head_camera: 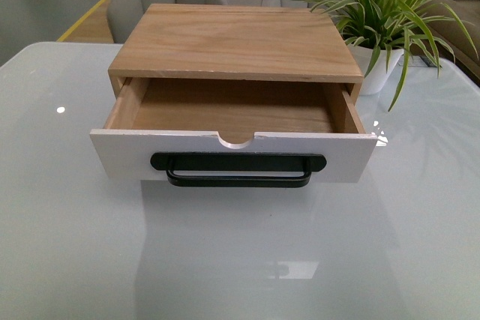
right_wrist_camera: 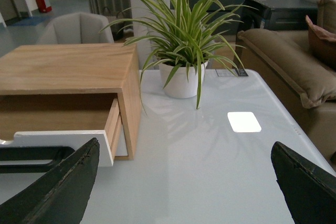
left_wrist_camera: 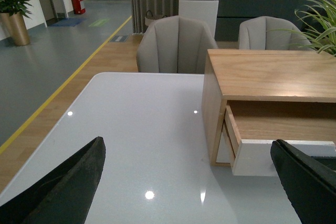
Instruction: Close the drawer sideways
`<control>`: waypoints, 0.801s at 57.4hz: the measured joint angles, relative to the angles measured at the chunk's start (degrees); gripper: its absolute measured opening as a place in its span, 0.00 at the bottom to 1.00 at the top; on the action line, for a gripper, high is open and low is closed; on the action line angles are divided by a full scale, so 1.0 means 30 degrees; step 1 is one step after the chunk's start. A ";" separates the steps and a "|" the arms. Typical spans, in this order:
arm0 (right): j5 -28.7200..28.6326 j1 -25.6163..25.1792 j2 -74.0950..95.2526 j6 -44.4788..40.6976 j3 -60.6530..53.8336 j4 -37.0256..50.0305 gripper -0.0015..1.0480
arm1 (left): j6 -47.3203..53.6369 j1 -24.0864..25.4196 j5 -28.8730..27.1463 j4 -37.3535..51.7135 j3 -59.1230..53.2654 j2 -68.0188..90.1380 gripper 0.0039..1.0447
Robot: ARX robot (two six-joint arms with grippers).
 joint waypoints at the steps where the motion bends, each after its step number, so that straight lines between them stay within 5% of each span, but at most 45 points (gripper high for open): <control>1: 0.0000 0.0000 0.0000 0.0000 0.0000 0.0000 0.91 | 0.0007 0.0000 0.0000 0.0000 0.0000 0.0000 0.92; 37: -0.0007 0.0000 0.0007 0.0000 0.0007 -0.0007 0.91 | 0.0000 0.0000 0.0000 0.0000 0.0000 0.0000 0.92; 41: -0.0452 0.0321 0.1494 -0.1166 0.0313 -0.0444 0.91 | -0.0517 0.0124 0.1916 -0.2463 0.0896 0.1377 0.92; 46: -0.1494 0.0925 0.6280 -0.3155 0.0466 0.2951 0.91 | -0.0561 -0.1180 0.2688 -0.2397 0.1938 0.5275 0.92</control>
